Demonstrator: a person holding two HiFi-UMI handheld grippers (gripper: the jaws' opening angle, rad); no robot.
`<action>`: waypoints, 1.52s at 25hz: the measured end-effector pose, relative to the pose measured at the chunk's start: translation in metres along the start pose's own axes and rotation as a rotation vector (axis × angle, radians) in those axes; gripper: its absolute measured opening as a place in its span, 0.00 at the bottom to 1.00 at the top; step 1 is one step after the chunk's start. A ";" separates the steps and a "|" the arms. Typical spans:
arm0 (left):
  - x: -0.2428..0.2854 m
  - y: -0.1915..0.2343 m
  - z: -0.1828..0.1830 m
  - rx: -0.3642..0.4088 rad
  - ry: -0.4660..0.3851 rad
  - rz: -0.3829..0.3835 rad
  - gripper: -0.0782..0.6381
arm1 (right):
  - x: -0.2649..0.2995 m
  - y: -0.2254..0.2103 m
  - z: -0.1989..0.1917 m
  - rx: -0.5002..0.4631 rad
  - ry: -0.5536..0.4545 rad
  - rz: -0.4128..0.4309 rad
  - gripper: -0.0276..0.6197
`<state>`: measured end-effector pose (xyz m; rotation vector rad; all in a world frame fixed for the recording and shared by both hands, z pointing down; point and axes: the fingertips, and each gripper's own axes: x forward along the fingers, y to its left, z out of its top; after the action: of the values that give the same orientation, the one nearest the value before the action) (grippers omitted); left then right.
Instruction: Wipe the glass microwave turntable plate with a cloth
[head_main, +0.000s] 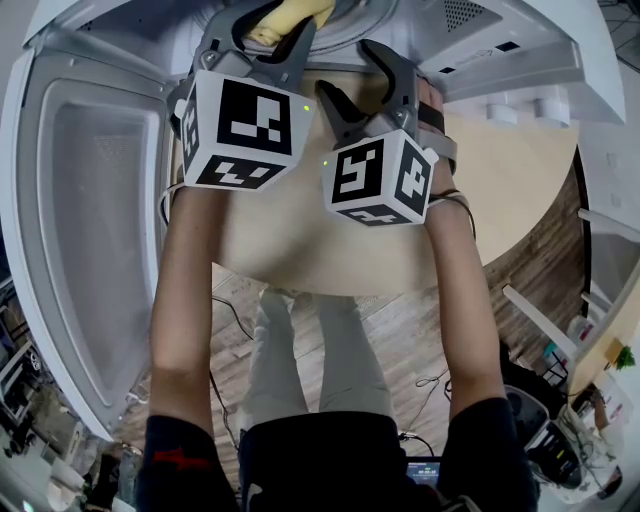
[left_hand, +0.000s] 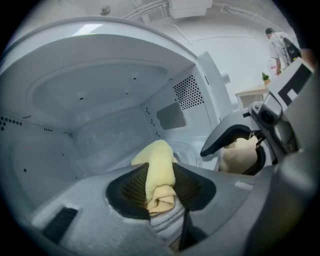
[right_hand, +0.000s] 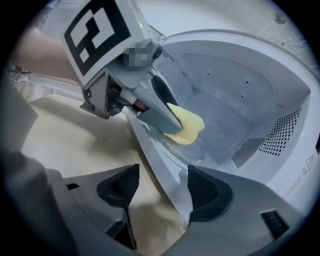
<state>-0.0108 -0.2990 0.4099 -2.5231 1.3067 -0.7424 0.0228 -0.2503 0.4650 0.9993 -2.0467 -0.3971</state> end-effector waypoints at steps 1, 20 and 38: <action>0.000 -0.003 0.001 0.012 -0.003 -0.005 0.29 | 0.000 0.000 0.000 0.001 0.000 0.000 0.48; -0.004 -0.029 0.011 0.073 -0.018 -0.121 0.29 | 0.000 0.000 0.000 0.002 0.002 -0.001 0.49; -0.006 0.009 -0.009 0.015 0.067 0.040 0.30 | 0.000 0.001 0.000 0.003 0.001 0.000 0.48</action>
<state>-0.0246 -0.2990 0.4116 -2.4727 1.3642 -0.8312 0.0223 -0.2498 0.4655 1.0010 -2.0465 -0.3938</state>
